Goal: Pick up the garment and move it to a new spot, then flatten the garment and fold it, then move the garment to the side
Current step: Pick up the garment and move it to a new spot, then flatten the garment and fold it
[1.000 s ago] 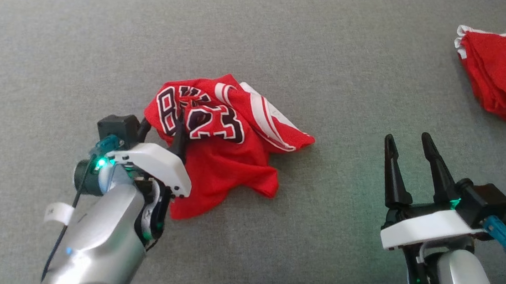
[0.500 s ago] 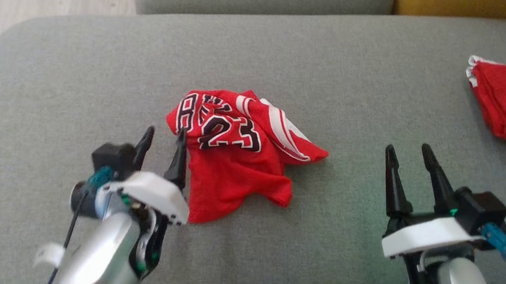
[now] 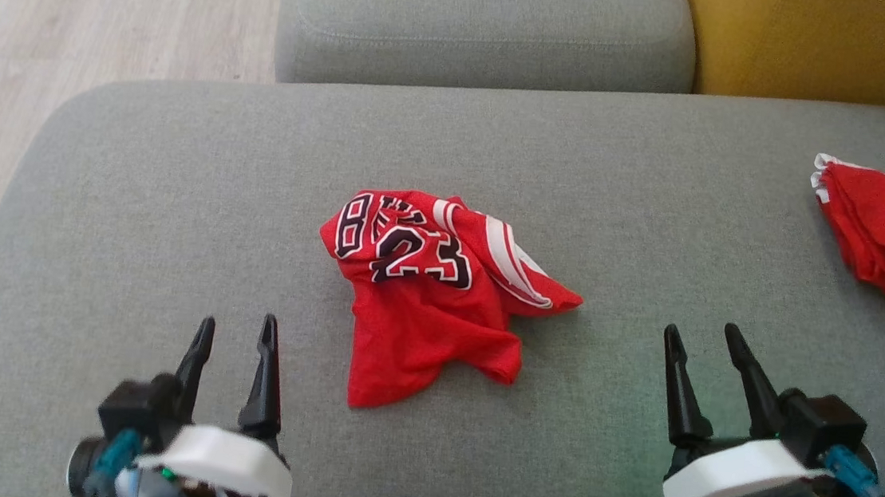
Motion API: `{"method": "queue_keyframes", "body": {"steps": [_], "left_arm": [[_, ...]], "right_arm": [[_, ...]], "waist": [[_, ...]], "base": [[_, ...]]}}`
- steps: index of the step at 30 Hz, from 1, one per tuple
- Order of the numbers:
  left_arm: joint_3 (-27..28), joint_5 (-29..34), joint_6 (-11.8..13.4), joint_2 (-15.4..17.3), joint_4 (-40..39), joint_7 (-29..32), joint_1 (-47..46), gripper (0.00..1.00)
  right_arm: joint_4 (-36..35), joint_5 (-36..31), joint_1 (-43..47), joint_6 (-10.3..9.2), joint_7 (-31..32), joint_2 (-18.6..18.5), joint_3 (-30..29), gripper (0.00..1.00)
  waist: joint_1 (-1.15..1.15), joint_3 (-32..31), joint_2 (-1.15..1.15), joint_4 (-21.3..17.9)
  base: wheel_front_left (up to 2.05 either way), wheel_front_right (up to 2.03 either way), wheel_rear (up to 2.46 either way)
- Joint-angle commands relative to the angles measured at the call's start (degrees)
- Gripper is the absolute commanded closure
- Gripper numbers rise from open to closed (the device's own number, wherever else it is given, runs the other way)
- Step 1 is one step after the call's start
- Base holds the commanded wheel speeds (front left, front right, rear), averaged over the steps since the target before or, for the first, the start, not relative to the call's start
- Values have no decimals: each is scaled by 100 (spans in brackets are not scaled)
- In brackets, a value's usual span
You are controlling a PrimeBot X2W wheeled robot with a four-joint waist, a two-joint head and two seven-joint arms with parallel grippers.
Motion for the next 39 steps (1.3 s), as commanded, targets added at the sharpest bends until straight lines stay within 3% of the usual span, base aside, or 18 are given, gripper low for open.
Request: {"method": "queue_keyframes", "body": {"steps": [1,10,39], "left_arm": [[253,92,26,-3,-296,-69,-103,0],[505,386,-21,-154,-749,-70,390,0],[944,769,-409,-480,-667,-70,529,0]], "right_arm": [[-155,39,-137,37,-70,-14,152,0],[-99,145,-20,37,-104,-14,242,0],[267,-107,-305,37,37,-14,484,0]], "waist": [[0,-40,0,15],[0,-134,0,44],[0,-81,0,226]], "base": [[0,0,0],[0,0,0],[0,0,0]]}}
